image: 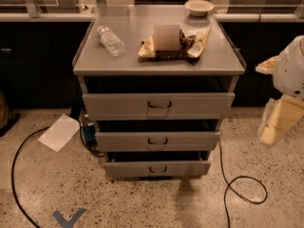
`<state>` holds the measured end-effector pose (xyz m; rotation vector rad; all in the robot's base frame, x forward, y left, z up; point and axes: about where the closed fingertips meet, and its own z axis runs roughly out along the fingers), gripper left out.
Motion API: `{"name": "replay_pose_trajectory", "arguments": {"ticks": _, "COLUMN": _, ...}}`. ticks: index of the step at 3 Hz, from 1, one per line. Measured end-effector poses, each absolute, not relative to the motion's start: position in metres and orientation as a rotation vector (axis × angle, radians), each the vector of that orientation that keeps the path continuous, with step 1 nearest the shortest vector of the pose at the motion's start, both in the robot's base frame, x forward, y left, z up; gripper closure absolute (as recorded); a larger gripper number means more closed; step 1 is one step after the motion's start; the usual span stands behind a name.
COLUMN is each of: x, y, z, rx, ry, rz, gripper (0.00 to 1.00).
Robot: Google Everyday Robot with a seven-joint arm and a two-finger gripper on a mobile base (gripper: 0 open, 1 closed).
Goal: Open middle drawer
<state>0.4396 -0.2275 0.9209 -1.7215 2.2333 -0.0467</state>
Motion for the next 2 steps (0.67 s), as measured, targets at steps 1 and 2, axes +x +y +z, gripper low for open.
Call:
{"name": "replay_pose_trajectory", "arguments": {"ticks": 1, "x": 0.45, "y": -0.229, "z": 0.861, "rx": -1.747, "ry": 2.191, "rz": 0.042, "gripper": 0.0}}
{"name": "replay_pose_trajectory", "arguments": {"ticks": 2, "x": 0.467, "y": -0.23, "z": 0.799, "rx": -1.743, "ry": 2.124, "rz": 0.169, "gripper": 0.0}}
